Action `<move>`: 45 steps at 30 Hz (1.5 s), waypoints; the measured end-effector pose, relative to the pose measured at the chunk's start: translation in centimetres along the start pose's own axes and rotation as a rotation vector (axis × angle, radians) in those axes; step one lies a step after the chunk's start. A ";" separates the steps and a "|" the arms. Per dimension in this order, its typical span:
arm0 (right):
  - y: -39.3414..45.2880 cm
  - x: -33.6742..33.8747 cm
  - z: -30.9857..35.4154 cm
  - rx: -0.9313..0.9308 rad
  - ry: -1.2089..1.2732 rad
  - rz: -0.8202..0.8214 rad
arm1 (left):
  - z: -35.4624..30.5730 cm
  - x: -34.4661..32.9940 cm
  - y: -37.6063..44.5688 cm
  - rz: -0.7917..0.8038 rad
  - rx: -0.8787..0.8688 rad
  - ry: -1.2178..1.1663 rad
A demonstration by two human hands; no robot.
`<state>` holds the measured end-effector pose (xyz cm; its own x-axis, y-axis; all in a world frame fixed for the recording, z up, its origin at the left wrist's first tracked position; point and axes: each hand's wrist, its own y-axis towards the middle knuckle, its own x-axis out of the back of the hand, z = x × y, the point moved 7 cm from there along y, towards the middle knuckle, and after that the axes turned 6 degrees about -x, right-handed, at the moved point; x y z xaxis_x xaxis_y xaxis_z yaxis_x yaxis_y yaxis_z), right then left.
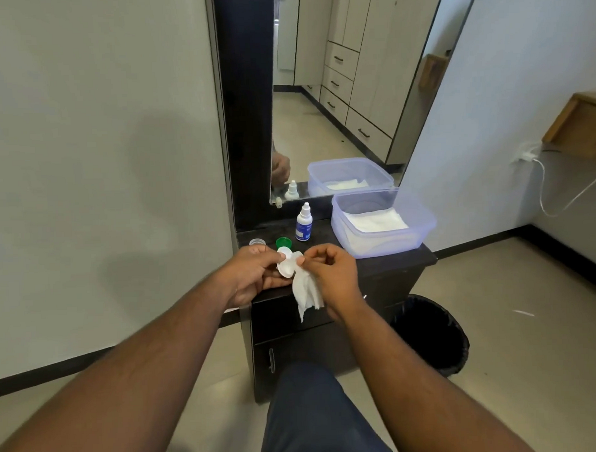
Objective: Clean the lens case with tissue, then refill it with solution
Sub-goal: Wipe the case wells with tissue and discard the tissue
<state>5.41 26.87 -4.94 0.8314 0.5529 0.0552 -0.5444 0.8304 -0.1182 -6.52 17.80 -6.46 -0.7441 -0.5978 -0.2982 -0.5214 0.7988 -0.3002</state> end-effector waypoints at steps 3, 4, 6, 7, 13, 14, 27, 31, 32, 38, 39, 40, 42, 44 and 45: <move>0.0 -0.6 0.1 0.077 -0.154 0.050 | 0.0 0.0 0.1 0.031 0.018 0.017; -0.3 -1.0 0.1 0.114 -0.205 0.057 | 0.0 0.1 0.1 0.029 0.023 0.036; -0.8 -1.3 0.1 0.201 -0.281 0.022 | 0.0 0.2 0.0 0.025 0.023 0.062; -1.1 -1.3 0.2 0.258 -0.330 0.006 | 0.0 0.2 0.0 0.025 0.016 0.069; -2.6 -3.0 0.8 0.574 -0.837 0.114 | 0.0 0.3 0.0 0.015 0.001 0.065; -2.9 -3.2 0.9 0.627 -0.907 0.115 | 0.0 0.2 0.0 0.024 -0.001 0.065; -4.8 -5.4 3.0 1.155 -1.365 0.247 | -0.4 0.3 -0.6 0.056 0.006 0.055; -4.3 -5.5 3.5 1.333 -1.529 0.347 | -0.5 0.2 -0.6 0.060 0.011 0.067; -4.1 -5.4 3.5 1.353 -1.566 0.357 | -0.5 0.2 -0.6 0.065 0.017 0.067; -4.5 -6.2 3.1 1.150 -1.557 0.365 | -0.6 0.2 -0.7 0.080 -0.028 0.148; -4.5 -6.4 2.9 1.035 -1.531 0.362 | -0.5 0.3 -0.6 0.080 -0.043 0.164; -4.3 -6.3 2.5 0.877 -1.485 0.359 | -0.4 0.3 -0.5 0.078 -0.056 0.171; -4.0 -6.0 2.1 0.596 -1.293 0.261 | -0.4 0.3 -0.6 0.074 -0.081 0.169; -3.6 -5.5 1.7 0.359 -1.050 0.146 | -0.4 0.5 -0.7 0.071 -0.103 0.153; -3.2 -5.1 1.4 0.236 -0.913 0.112 | -0.4 0.6 -0.7 0.071 -0.112 0.144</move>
<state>2.78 21.49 -3.46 0.4193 0.3869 0.8213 -0.7068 0.7069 0.0278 -6.79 16.93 -6.05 -0.8285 -0.5304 -0.1795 -0.5029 0.8458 -0.1781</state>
